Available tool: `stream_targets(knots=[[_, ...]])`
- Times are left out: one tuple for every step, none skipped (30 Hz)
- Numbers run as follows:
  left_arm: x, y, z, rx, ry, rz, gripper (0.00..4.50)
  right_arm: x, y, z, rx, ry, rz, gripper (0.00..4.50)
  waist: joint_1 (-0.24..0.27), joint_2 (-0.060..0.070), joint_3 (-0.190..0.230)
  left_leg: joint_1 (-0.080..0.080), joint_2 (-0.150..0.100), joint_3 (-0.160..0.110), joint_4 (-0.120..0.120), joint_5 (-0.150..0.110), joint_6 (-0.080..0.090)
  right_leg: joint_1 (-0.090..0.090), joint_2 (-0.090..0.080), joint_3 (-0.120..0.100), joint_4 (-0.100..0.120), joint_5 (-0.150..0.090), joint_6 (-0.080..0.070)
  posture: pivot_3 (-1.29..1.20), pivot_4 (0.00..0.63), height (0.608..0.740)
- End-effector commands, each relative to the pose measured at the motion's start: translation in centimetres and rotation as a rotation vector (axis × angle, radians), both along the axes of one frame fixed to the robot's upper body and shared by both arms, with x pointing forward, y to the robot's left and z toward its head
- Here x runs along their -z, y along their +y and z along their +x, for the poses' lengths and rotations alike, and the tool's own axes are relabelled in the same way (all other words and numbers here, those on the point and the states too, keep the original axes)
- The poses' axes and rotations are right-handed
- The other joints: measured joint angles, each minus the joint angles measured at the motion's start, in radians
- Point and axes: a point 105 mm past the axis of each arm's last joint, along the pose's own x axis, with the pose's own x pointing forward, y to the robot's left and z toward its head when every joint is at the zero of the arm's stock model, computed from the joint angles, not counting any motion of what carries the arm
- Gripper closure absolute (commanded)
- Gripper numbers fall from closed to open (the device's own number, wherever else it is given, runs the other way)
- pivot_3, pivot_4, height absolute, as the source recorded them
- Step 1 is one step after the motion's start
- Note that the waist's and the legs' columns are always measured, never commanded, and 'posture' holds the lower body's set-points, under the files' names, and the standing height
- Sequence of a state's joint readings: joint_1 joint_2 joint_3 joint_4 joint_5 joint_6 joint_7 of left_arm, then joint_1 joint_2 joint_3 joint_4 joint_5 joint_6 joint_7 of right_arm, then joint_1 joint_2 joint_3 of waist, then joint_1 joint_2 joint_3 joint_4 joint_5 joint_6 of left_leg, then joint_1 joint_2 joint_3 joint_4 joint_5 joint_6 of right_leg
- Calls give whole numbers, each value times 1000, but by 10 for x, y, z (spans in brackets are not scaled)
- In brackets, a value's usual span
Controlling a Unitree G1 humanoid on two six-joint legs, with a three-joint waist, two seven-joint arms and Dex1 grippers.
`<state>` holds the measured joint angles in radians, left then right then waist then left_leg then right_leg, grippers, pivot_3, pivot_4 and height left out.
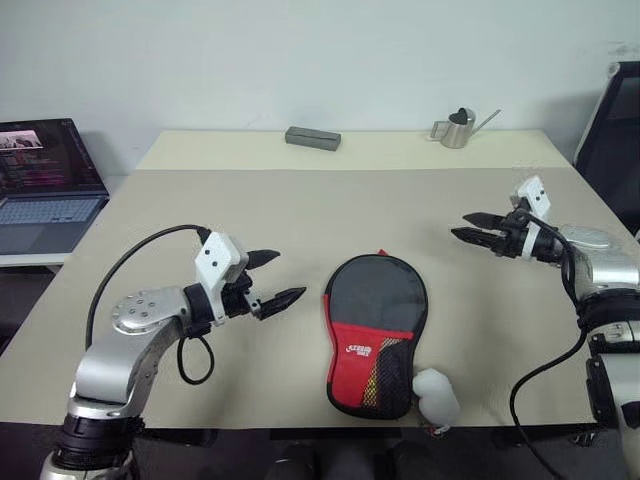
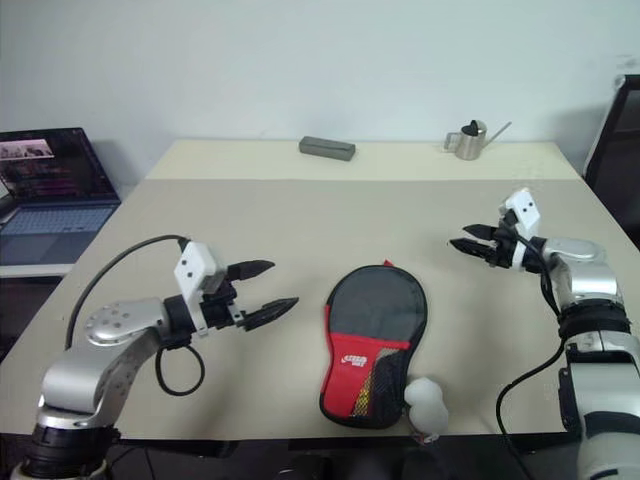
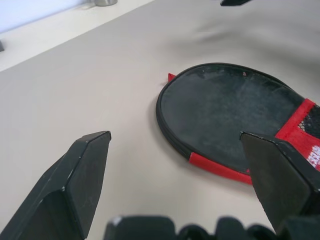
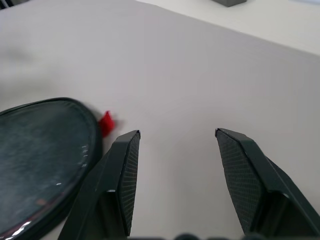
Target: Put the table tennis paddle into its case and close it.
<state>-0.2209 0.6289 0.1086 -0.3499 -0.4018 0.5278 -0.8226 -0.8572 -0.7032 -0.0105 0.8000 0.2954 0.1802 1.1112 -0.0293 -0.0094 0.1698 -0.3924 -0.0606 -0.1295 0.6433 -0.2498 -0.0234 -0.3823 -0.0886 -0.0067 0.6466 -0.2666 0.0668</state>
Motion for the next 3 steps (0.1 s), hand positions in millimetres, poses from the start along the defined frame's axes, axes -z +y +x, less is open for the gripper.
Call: stream_targets(knots=[[1,5,4,-56,-36,-6,0,-10,2,-1,-22,-52,-6,1863,0,0,0,0,0,0,0,0,-1,0,0,0,0,0,0,0,150,740],[2,5,4,-63,-36,-8,0,-9,3,-2,-29,-48,-12,1863,0,0,0,-1,0,0,0,0,-1,-1,0,1,0,0,0,0,150,740],[3,5,6,-74,-38,-18,0,-7,3,-2,-29,-42,-12,1863,0,0,0,-1,0,1,0,0,-1,-2,0,1,1,0,0,0,150,740]])
